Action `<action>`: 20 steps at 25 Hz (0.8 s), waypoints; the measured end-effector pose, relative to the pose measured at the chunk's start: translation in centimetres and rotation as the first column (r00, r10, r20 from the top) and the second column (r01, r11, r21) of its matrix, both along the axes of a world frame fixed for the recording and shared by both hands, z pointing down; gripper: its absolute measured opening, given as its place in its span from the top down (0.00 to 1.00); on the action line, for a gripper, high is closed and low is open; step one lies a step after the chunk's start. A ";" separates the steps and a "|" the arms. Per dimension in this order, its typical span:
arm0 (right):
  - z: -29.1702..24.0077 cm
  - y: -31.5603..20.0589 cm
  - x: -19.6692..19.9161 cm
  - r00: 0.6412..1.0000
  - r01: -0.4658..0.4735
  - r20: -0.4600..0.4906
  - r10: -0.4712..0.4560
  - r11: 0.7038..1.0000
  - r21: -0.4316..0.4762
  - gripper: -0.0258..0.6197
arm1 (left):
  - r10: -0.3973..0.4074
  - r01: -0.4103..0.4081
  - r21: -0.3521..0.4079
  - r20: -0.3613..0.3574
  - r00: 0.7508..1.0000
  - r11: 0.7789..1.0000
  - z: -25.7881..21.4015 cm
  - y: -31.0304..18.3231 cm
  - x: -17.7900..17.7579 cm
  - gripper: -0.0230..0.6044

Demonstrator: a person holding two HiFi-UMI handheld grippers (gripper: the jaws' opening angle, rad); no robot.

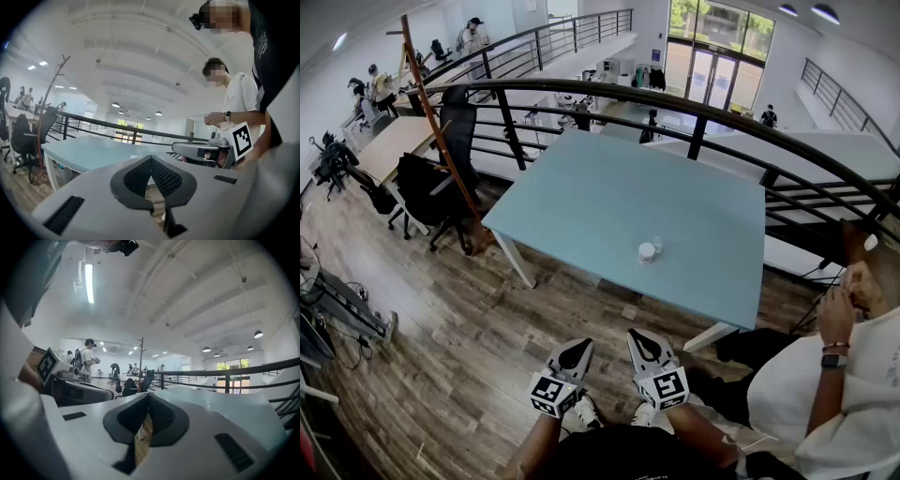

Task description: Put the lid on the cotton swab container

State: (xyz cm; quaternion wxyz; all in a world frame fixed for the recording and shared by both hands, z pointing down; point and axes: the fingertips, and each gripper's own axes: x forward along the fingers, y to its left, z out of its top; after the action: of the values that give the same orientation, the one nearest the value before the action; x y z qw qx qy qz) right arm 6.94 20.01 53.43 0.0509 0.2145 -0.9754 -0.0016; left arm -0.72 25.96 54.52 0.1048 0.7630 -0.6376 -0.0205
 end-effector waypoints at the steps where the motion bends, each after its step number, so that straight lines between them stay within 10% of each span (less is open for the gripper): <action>1: -0.1 0.0 -0.3 1.000 0.006 0.001 -0.006 1.000 0.002 0.93 | -0.011 0.011 0.005 0.022 1.000 1.000 -0.3 0.0 -0.2 0.94; 20: -1.1 0.0 -2.0 0.998 0.034 0.058 -0.034 0.999 0.011 0.93 | -0.034 0.032 0.029 0.082 0.996 0.999 -0.8 0.3 -1.6 0.94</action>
State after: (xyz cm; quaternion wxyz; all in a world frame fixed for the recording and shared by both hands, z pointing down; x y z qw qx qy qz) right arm 4.98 20.03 52.37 0.0212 0.1980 -0.9800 -0.0012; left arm -2.30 26.24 53.74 0.0677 0.7538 -0.6536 0.0003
